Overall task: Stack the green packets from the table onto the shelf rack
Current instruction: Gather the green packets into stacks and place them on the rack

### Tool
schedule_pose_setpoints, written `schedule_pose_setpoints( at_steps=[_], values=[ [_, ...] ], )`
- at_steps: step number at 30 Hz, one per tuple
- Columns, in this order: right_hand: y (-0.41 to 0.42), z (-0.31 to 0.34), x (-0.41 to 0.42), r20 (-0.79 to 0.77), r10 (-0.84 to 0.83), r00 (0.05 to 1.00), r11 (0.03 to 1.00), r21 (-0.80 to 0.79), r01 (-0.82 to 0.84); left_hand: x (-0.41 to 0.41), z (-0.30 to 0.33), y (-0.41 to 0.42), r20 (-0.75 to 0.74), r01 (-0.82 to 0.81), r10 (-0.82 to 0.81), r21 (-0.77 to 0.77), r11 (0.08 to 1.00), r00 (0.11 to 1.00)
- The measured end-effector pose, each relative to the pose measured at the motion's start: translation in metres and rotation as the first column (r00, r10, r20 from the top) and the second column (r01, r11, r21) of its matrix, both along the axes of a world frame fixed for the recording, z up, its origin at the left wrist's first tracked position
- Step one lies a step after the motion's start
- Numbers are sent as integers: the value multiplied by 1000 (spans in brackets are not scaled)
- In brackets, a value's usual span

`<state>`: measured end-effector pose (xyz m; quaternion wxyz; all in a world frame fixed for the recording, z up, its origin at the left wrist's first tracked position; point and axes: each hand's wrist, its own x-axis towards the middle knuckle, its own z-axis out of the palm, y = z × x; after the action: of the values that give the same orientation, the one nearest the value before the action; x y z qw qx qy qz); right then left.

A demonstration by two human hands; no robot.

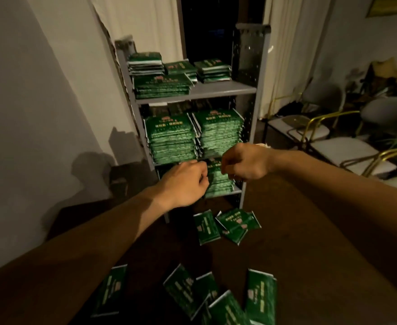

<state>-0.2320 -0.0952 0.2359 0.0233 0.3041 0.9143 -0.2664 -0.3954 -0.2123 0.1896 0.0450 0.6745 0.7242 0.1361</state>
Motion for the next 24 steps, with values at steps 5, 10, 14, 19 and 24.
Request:
schedule_pose_setpoints(
  at_steps=[5,10,14,19,24],
  values=[
    [1,-68,22,152,-22,988,999,42,16,21,-60,-6,124,7,11,-140,990,992],
    [13,-145,46,213,-123,969,989,-48,137,41,-124,-5,186,4,42,-242,970,982],
    [19,-204,58,295,-175,939,982,-19,189,52,-169,0,250,-20,106,-324,946,963],
    [32,-258,64,256,-108,961,994,2,111,55,-204,6,267,-70,182,-380,922,946],
    [51,-292,58,273,-45,961,997,73,26,58,-231,14,274,-132,241,-362,923,931]
  ],
)
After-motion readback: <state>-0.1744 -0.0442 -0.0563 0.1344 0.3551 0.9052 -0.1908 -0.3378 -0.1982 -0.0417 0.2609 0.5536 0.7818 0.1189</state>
